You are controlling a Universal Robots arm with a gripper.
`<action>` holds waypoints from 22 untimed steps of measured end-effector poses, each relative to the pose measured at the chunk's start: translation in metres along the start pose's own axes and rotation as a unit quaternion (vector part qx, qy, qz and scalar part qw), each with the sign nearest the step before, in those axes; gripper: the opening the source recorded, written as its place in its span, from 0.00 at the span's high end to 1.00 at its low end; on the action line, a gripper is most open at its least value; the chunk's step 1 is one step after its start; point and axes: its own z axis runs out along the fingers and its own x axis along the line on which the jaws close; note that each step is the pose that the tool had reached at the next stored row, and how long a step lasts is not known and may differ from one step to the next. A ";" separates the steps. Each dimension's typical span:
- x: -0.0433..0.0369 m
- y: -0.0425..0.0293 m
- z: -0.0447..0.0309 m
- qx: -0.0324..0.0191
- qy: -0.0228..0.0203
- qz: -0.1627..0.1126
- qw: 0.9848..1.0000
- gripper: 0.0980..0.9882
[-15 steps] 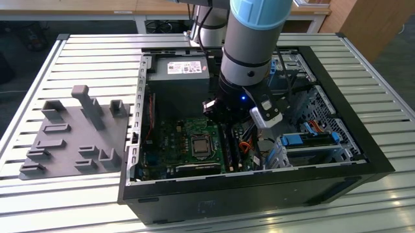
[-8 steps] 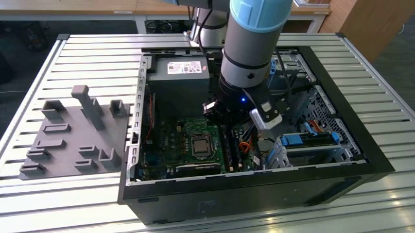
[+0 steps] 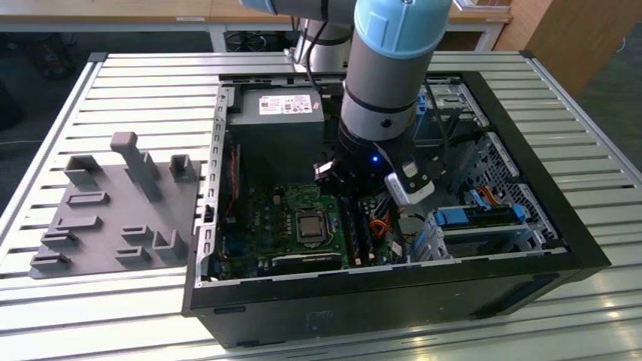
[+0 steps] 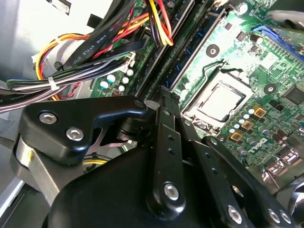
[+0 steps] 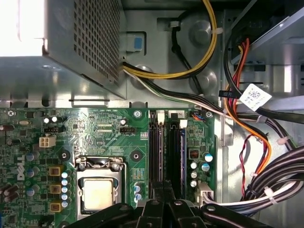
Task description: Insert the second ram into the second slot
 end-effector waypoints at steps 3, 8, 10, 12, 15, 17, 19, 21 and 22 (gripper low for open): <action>0.0000 -0.0001 0.0018 0.000 0.000 0.000 1.000 0.99; 0.0000 -0.0002 0.0057 0.001 0.000 0.000 1.000 0.99; -0.0001 -0.0002 0.0061 0.000 0.000 0.000 1.000 0.99; -0.0001 -0.0001 0.0056 0.000 0.000 0.000 1.000 0.99; -0.0002 0.0004 0.0021 -0.002 0.000 0.000 1.000 0.99; 0.0000 0.0001 -0.0020 0.000 0.000 0.000 1.000 0.99; 0.0001 0.0001 -0.0047 -0.001 0.000 0.000 1.000 0.99; 0.0001 0.0002 -0.0075 0.000 0.000 0.000 1.000 0.99; 0.0001 0.0002 -0.0088 0.000 0.000 0.000 1.000 0.99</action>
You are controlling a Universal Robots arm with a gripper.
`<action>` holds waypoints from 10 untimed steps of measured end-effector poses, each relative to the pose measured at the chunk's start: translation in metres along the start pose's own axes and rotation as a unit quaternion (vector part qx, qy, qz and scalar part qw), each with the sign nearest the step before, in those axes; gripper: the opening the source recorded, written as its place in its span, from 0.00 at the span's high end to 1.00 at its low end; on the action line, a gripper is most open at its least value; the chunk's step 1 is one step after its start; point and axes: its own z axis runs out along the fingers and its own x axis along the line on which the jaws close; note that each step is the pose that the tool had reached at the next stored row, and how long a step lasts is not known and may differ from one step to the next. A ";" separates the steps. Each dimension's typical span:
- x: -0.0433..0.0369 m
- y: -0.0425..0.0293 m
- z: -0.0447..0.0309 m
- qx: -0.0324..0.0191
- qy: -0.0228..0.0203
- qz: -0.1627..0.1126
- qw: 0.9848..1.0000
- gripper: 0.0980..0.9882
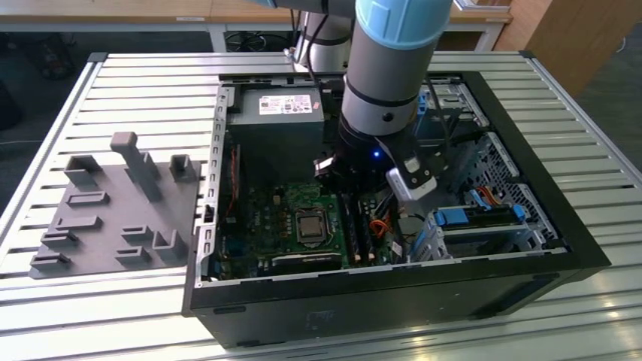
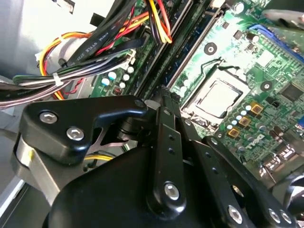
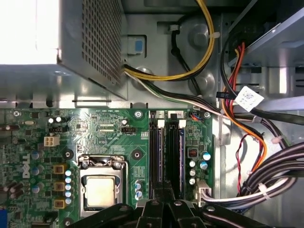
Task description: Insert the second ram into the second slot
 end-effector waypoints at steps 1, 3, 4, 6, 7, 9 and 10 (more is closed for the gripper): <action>0.0000 0.0000 -0.0015 0.000 0.000 0.000 1.000 0.99; 0.0001 0.0001 -0.0049 0.000 0.001 0.000 1.000 0.99; 0.0001 0.0001 -0.0067 0.000 0.001 0.000 1.000 0.99; 0.0002 0.0002 -0.0106 0.000 0.001 0.000 1.000 0.99; 0.0002 0.0002 -0.0129 0.000 0.001 0.000 1.000 0.99; 0.0003 0.0003 -0.0165 0.000 0.001 0.000 1.000 0.99; 0.0003 0.0003 -0.0180 0.000 0.001 0.000 1.000 0.99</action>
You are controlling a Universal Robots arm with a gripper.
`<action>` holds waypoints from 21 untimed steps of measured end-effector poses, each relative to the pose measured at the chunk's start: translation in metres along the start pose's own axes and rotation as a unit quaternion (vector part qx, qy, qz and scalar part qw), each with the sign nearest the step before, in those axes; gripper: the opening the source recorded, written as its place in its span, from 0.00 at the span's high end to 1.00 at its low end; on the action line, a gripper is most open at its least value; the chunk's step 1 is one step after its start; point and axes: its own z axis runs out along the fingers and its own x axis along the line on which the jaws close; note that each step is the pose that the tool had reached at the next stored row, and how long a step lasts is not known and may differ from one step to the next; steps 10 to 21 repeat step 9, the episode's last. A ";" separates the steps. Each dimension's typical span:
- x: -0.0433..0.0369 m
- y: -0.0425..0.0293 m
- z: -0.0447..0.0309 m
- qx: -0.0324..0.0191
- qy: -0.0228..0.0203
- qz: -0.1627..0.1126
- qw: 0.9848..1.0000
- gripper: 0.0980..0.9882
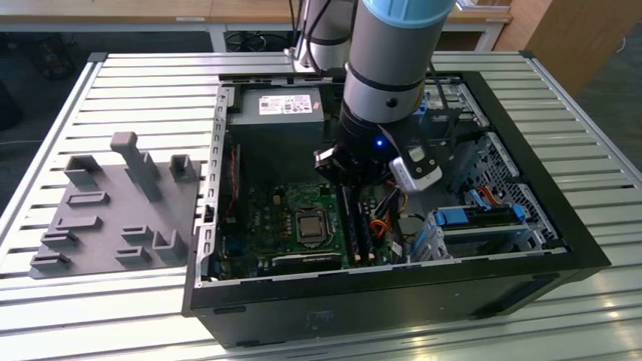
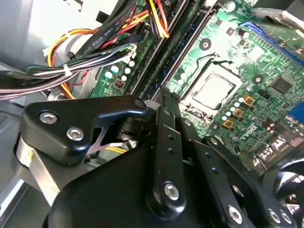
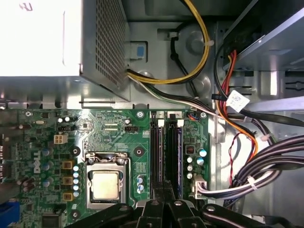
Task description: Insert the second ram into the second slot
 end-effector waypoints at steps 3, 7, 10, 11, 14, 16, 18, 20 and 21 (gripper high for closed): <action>0.0001 0.0000 -0.0041 0.000 0.000 0.000 1.000 0.99; 0.0001 0.0001 -0.0048 0.000 0.000 0.000 1.000 0.99; 0.0001 0.0001 -0.0050 0.000 0.000 0.000 1.000 0.99; 0.0001 0.0001 -0.0050 0.000 0.000 0.000 1.000 0.99; 0.0001 0.0001 -0.0050 0.000 0.000 0.000 1.000 0.99; 0.0001 0.0001 -0.0050 0.000 0.000 0.000 1.000 0.99; 0.0001 0.0001 -0.0050 0.000 0.000 0.000 1.000 0.99; 0.0001 0.0001 -0.0050 0.000 0.000 0.000 1.000 0.99; 0.0001 0.0001 -0.0050 0.000 0.000 0.000 1.000 0.99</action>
